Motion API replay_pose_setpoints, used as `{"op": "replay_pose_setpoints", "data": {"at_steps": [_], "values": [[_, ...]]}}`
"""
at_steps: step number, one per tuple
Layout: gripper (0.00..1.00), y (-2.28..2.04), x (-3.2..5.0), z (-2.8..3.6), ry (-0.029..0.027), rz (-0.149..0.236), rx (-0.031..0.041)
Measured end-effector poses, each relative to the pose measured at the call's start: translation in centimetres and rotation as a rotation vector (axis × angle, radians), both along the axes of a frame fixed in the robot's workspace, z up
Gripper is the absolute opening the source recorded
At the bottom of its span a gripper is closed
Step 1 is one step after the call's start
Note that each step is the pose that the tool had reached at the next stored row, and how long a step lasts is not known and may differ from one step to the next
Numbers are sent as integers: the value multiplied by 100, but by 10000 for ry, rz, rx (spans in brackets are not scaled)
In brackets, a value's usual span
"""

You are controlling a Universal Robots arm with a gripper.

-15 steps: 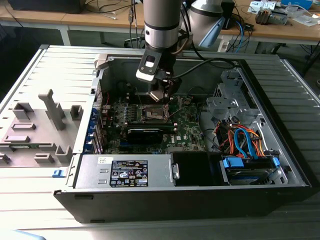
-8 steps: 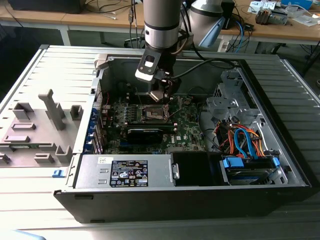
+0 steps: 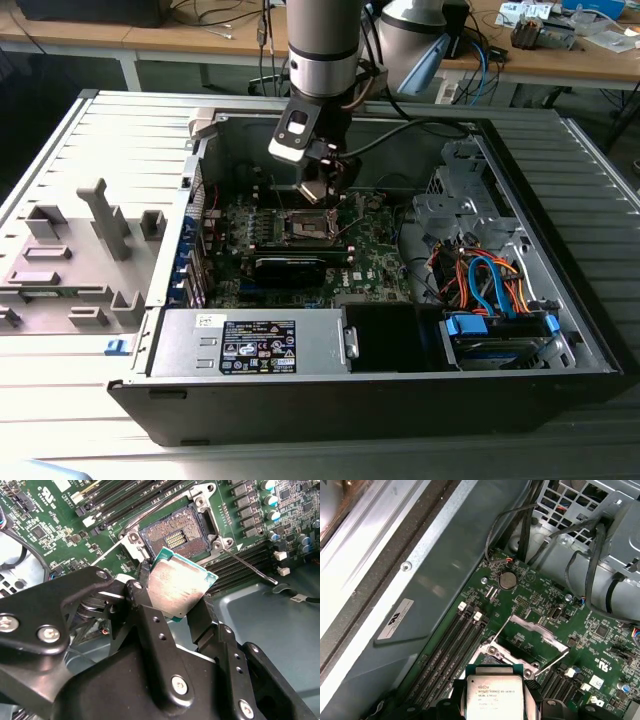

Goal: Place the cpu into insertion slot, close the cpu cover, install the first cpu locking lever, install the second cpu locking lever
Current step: 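Place the cpu into insertion slot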

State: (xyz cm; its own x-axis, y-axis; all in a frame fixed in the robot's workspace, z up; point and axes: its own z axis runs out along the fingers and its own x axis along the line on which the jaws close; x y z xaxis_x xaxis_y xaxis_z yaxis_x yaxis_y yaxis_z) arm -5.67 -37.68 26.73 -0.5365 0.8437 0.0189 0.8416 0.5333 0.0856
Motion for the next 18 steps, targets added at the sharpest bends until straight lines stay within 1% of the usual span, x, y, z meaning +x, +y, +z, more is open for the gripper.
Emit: {"op": "replay_pose_setpoints", "data": {"at_steps": [18], "values": [[55, 0, 0, -2, 0, -505, 0]]}}
